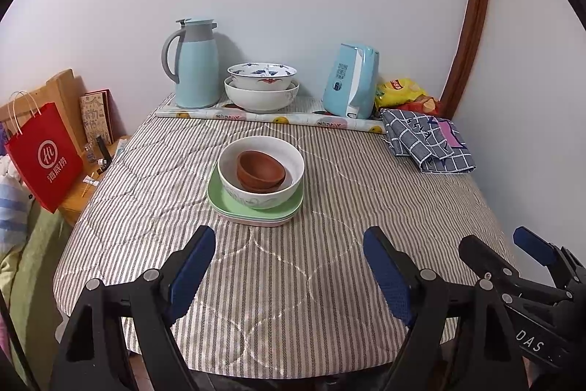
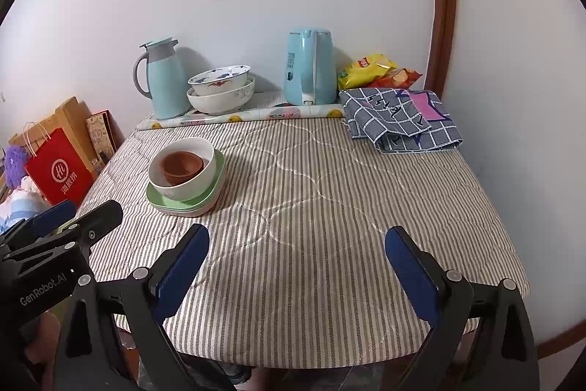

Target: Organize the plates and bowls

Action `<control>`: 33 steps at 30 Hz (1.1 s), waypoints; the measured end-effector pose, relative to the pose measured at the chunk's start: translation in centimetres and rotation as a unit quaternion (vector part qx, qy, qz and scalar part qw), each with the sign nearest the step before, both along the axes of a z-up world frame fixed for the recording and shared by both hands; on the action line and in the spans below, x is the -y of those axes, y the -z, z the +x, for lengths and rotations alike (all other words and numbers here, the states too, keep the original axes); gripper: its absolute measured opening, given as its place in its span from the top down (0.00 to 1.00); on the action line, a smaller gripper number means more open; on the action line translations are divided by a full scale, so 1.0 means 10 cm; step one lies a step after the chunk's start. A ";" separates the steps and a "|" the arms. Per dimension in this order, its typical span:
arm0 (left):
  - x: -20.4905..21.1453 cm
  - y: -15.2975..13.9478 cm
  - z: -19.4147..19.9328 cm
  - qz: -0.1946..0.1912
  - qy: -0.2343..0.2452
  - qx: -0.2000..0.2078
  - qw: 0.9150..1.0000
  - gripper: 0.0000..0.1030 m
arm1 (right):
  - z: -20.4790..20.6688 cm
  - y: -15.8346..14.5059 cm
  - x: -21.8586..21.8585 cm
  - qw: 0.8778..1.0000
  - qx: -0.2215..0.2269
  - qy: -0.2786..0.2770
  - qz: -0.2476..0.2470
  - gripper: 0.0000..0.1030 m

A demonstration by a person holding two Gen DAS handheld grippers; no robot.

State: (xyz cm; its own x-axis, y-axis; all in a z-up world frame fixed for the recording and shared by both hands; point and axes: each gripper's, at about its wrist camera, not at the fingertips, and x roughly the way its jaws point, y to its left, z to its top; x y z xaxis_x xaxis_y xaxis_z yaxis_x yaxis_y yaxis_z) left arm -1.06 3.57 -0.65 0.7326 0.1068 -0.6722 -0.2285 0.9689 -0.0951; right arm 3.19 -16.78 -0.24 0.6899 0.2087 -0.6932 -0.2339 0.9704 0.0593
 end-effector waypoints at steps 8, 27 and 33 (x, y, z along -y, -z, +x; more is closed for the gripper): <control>0.01 -0.01 -0.01 0.000 0.002 -0.001 1.000 0.20 | -0.01 0.00 0.00 1.000 0.001 0.001 0.002 0.07; 0.04 0.00 -0.02 -0.001 0.002 -0.001 1.000 0.20 | -0.02 -0.01 0.00 1.000 0.003 0.000 0.001 0.07; 0.03 -0.01 -0.02 0.000 0.003 0.000 1.000 0.20 | -0.03 -0.04 0.01 1.000 0.005 0.001 0.002 0.07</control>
